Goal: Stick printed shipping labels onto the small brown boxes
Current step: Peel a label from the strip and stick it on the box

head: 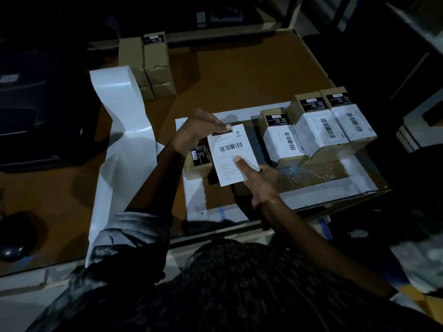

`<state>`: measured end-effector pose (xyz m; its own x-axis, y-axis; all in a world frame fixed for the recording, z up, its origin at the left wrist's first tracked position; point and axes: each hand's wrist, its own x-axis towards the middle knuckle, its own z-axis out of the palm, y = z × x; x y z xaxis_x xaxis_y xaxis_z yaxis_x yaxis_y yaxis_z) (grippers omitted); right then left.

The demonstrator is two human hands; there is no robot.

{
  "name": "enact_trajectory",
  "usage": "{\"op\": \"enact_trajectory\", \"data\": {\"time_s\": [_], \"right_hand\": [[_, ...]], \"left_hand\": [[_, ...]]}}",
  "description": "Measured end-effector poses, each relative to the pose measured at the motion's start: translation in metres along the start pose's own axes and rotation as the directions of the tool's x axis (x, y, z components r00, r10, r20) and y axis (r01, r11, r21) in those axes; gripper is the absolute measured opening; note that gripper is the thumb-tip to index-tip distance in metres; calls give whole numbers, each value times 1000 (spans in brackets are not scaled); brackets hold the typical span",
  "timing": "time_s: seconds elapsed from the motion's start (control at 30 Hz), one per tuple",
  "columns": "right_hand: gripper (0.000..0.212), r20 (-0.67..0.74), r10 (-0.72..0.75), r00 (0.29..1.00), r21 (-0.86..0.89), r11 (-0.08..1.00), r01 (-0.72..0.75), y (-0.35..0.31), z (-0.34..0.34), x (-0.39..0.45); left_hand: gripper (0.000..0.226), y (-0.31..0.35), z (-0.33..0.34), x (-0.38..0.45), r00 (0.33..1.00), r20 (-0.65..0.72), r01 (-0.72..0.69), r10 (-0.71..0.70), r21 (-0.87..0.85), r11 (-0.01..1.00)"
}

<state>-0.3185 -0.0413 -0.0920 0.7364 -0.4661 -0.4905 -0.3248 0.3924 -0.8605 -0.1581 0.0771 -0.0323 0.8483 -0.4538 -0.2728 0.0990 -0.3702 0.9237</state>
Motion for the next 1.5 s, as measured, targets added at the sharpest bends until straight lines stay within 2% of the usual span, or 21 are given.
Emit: {"op": "enact_trajectory", "data": {"time_s": [0.2, 0.37, 0.63, 0.77, 0.97, 1.1, 1.23, 1.5], "right_hand": [[19, 14, -21, 1000, 47, 999, 21, -4, 3, -8], [28, 4, -12, 1000, 21, 1000, 12, -2, 8, -5], [23, -19, -25, 999, -2, 1000, 25, -2, 9, -3], [25, -38, -22, 999, -20, 1000, 21, -1, 10, -1], [27, -34, 10, 999, -23, 1000, -11, 2, 9, 3], [23, -20, 30, 999, 21, 999, -29, 0, 8, 1], [26, -57, 30, 998, 32, 999, -28, 1, 8, 1], [29, -14, 44, 999, 63, 997, -43, -1, 8, 0]], "left_hand": [[29, -7, -8, -1, 997, 25, -73, 75, -48, 996], [28, -11, -8, 0, 996, 22, -86, 87, -46, 995], [16, -11, -9, 5, 999, 19, 29, -28, -55, 998], [21, -15, -10, 12, 999, 20, 49, -48, -43, 998], [32, -35, -14, 35, 988, -34, 151, -152, -46, 987], [29, -28, -12, 28, 995, -21, 100, -101, -32, 994], [24, -20, -6, 19, 1000, 2, -25, 25, -26, 999], [27, -15, -4, 18, 1000, -22, 2, -2, 21, 1000]]}}
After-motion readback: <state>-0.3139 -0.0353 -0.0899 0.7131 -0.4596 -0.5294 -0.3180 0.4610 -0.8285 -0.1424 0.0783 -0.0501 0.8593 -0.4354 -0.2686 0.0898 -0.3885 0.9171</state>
